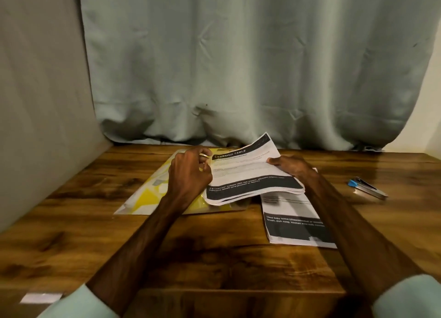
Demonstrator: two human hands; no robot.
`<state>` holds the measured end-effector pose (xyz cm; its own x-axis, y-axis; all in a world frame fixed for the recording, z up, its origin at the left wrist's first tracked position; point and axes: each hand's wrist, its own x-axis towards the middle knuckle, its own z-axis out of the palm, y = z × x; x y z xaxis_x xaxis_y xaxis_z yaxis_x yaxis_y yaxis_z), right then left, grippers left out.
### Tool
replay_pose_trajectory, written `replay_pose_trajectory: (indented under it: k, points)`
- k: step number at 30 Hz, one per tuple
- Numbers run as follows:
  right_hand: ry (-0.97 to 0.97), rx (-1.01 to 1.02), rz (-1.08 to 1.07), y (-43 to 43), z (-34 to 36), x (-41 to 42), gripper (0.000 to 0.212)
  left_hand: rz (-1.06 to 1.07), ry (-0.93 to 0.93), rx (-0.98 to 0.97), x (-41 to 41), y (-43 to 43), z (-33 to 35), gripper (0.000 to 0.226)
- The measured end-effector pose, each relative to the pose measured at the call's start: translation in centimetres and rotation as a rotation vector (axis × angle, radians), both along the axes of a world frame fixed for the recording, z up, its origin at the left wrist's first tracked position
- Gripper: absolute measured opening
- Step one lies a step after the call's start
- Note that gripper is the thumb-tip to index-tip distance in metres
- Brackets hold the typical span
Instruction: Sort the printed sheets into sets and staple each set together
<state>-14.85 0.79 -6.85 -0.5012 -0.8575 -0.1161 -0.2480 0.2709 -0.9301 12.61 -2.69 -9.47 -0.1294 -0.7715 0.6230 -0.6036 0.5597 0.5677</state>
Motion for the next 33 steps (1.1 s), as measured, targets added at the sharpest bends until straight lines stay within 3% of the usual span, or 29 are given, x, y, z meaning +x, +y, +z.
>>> replay_pose_trajectory:
  k: [3, 8, 14, 21, 33]
  points:
    - [0.032, -0.054, -0.044, -1.4, -0.5, 1.0, 0.017, -0.025, 0.006, 0.019, 0.3, -0.2, 0.1, 0.03]
    - [0.078, -0.056, -0.068, -2.3, -1.3, 1.1, 0.027, -0.046, -0.047, 0.024, 0.4, -0.6, 0.1, 0.028]
    - [0.111, -0.079, -0.112, -2.1, -1.8, 0.5, 0.015, -0.047, -0.209, -0.021, 0.6, -0.6, 0.3, 0.026]
    - [0.016, -0.136, -0.174, -3.5, -2.0, 1.8, 0.016, -0.05, -0.309, -0.03, 0.7, -0.5, 0.3, 0.027]
    - [-0.065, -0.227, -0.207, -6.0, -6.4, 10.4, 0.035, -0.02, -0.155, 0.025, 0.2, 0.1, 0.5, 0.037]
